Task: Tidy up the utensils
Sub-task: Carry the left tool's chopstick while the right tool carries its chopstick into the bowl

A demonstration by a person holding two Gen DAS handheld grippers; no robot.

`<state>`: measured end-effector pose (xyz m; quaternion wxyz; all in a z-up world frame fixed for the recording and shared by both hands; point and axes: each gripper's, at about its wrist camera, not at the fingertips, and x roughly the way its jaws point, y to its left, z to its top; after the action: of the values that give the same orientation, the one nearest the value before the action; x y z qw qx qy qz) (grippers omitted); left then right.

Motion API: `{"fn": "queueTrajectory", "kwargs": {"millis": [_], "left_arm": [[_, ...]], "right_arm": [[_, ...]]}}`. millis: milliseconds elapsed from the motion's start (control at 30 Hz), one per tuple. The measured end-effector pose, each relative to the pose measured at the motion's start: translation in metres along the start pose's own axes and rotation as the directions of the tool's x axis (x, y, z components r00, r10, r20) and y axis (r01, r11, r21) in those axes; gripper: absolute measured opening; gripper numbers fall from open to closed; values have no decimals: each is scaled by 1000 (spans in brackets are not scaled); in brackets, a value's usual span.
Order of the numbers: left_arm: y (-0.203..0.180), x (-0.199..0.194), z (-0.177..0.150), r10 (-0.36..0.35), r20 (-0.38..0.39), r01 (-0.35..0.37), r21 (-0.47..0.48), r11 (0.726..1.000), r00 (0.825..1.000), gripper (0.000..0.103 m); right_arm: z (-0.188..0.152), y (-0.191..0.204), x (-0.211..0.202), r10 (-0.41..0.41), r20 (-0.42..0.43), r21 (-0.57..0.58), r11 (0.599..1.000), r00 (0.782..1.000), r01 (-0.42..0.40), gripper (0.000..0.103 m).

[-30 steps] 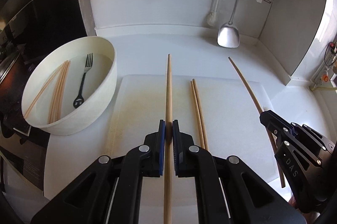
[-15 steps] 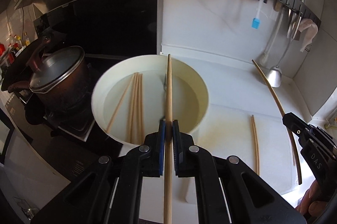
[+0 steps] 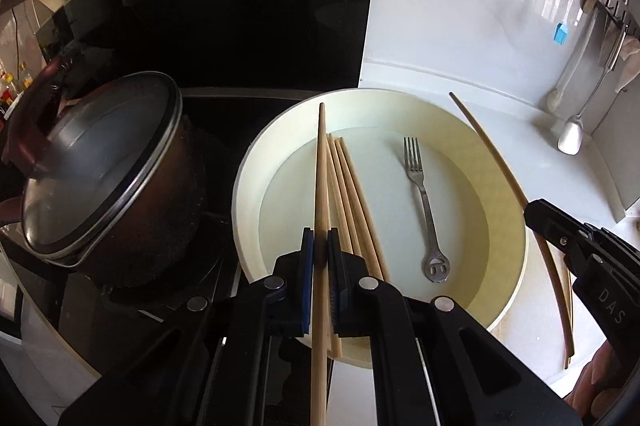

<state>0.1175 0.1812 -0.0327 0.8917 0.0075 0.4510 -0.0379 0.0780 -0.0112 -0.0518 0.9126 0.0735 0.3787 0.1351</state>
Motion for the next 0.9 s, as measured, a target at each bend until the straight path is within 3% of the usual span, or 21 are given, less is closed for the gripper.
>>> {"fn": "queueTrajectory", "kwargs": {"millis": [300, 700, 733, 767, 833, 900], "left_arm": [[3, 45, 4, 1, -67, -2, -11, 1000, 998, 8], [-4, 73, 11, 33, -115, -35, -18, 999, 993, 9], [-4, 74, 13, 35, -120, -38, -22, 999, 992, 11], [-3, 73, 14, 37, -125, -41, -25, 999, 991, 23], [-2, 69, 15, 62, -118, -67, -34, 997, 991, 75], [3, 58, 15, 75, -80, -78, -42, 996, 994, 76]], "right_arm": [[11, -2, 53, 10, -82, -3, 1000, 997, -10, 6], [19, -5, 87, 15, -155, -21, 1000, 988, -18, 7], [19, -5, 88, 11, -163, -21, 1000, 987, -14, 12], [20, -7, 88, 1, -166, -19, 1000, 986, -4, 23], [21, -10, 83, -12, -144, -15, 1000, 989, 10, 27], [22, -14, 77, -19, -133, -17, 1000, 991, 17, 27]]}}
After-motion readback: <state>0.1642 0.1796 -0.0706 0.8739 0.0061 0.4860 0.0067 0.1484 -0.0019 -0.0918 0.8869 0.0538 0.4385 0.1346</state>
